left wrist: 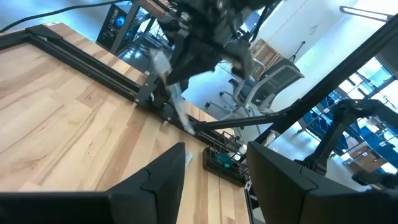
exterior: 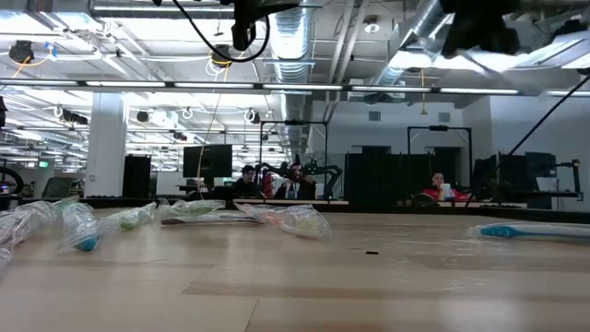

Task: Pick & Place toothbrushing station
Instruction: Put the top blue toothbrush into the black organizer

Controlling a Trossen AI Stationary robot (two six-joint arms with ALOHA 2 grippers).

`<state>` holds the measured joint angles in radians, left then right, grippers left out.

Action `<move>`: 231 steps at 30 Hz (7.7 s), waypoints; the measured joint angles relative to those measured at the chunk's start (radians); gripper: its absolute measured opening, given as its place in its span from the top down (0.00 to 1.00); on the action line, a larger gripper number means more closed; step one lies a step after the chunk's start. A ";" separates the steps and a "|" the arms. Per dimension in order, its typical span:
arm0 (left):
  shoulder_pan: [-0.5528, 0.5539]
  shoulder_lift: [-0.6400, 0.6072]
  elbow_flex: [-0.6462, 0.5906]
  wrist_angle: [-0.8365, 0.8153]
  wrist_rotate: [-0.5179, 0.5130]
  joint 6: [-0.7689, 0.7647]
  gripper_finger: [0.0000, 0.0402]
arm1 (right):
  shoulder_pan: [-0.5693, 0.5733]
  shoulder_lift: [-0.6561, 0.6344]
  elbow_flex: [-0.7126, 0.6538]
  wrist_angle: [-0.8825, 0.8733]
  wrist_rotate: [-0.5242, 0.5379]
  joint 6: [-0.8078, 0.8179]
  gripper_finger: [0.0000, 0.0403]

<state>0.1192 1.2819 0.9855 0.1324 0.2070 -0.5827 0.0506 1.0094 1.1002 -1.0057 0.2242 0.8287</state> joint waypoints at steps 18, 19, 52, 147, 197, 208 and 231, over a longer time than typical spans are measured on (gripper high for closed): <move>-0.006 0.000 0.000 0.006 -0.040 -0.086 0.58 | 0.268 -0.294 -0.003 -0.072 -0.018 -0.105 0.99; -0.007 0.000 0.000 0.007 -0.046 -0.089 0.58 | 0.294 -0.310 -0.012 -0.067 -0.005 -0.114 0.99; -0.259 0.137 0.000 0.120 -0.182 0.308 0.86 | 1.062 -0.605 -0.421 0.517 0.132 -0.453 0.99; -0.203 0.130 0.000 0.250 -0.224 0.309 0.87 | 0.942 -0.742 -0.565 0.714 -0.434 -0.829 0.98; -0.202 0.130 0.000 0.250 -0.233 0.259 0.87 | 0.935 -0.919 -0.815 0.710 -0.293 -0.715 0.99; -0.202 0.130 0.000 0.250 -0.233 0.260 0.87 | 0.937 -0.919 -0.895 0.793 -0.299 -0.678 0.99; -0.202 0.130 0.000 0.250 -0.233 0.260 0.87 | 0.937 -0.919 -0.930 0.834 -0.268 -0.680 0.99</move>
<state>-0.0829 1.4124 0.9855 0.3824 -0.0265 -0.3229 0.9878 0.0902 0.1699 -0.1717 -0.0441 0.1482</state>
